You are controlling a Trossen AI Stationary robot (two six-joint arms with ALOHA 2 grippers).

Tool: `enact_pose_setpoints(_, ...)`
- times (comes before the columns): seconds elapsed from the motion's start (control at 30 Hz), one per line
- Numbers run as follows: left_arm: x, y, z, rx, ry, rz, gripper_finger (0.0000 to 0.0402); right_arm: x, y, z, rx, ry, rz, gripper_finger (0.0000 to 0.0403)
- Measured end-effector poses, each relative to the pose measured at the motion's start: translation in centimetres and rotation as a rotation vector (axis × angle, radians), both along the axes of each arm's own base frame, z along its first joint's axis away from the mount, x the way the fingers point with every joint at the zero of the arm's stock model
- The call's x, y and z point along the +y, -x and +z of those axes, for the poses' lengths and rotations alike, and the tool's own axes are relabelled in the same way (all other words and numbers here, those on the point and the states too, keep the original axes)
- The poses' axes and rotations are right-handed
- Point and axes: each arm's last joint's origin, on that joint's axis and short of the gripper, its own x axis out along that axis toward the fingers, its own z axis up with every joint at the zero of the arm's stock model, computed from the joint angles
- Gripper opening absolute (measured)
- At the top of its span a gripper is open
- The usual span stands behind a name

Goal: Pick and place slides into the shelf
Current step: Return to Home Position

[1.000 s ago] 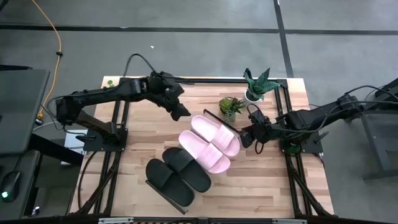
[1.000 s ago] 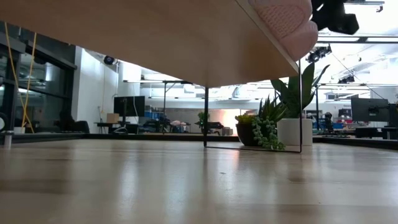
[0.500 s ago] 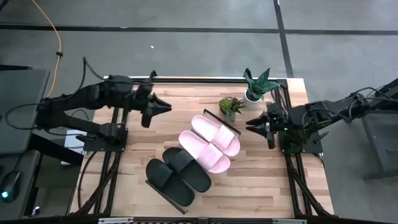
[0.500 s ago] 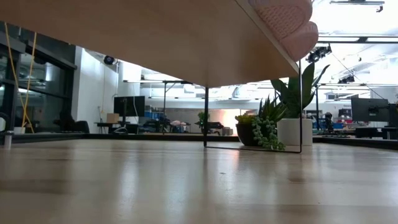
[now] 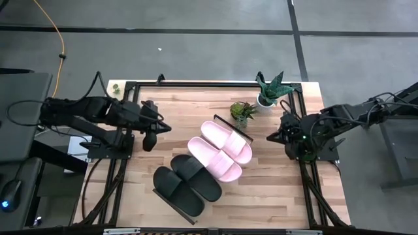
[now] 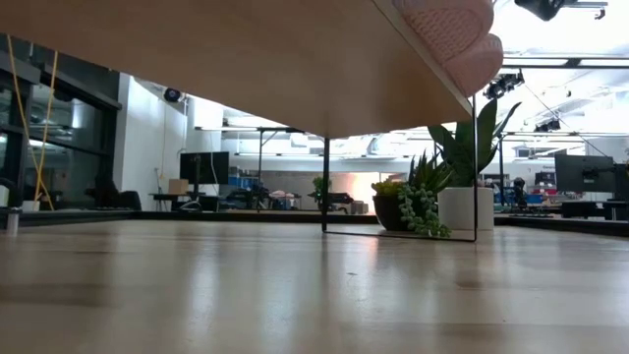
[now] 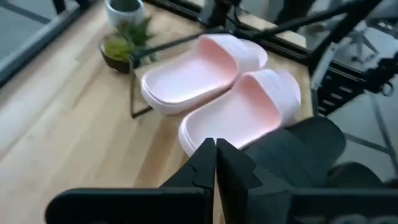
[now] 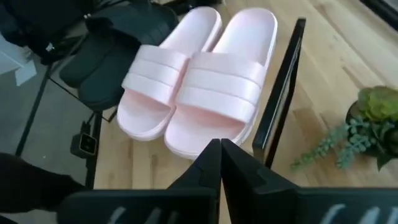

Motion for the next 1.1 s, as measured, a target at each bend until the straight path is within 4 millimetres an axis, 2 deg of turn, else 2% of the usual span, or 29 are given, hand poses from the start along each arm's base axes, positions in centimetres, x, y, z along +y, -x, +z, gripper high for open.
enact_pose_setpoints(0.07,-0.3,0.3,0.3,-0.028,-0.031,0.036,0.0004,-0.1,0.2,0.2,-0.016,0.020,0.014,0.0002)
enact_pose_setpoints(0.2,-0.5,1.6,2.1,-0.192,-0.132,0.142,0.0001,-0.8,1.2,0.7,-0.070,0.090,-0.001,0.0000)
enact_pose_setpoints(0.3,-0.3,2.8,3.1,-0.268,-0.192,0.174,0.0001,-1.7,2.8,1.3,-0.134,0.099,-0.017,0.0000)
enact_pose_setpoints(0.4,-0.2,3.7,2.8,-0.330,-0.207,0.178,0.0001,-2.6,4.7,1.9,-0.207,0.089,-0.045,0.0000)
enact_pose_setpoints(0.5,-0.2,3.6,1.1,-0.430,-0.200,0.186,0.0000,-3.2,6.5,2.3,-0.273,0.058,-0.082,0.0000)
enact_pose_setpoints(0.63,-0.3,2.9,-2.9,-0.529,-0.182,0.167,0.0000,-3.6,8.0,2.5,-0.326,0.027,-0.103,0.0000)
enact_pose_setpoints(0.73,-0.4,2.6,-5.6,-0.557,-0.171,0.167,0.0000,-3.7,8.4,2.5,-0.329,0.024,-0.107,0.0000)
enact_pose_setpoints(0.9,-0.1,2.7,-8.5,-0.612,-0.150,0.160,0.0000,-3.8,8.5,2.0,-0.276,0.007,-0.148,0.0000)
enact_pose_setpoints(1.1,2.1,3.4,-10.9,-0.709,-0.097,0.179,0.0000,-3.9,8.6,1.9,-0.270,-0.003,-0.182,0.0000)
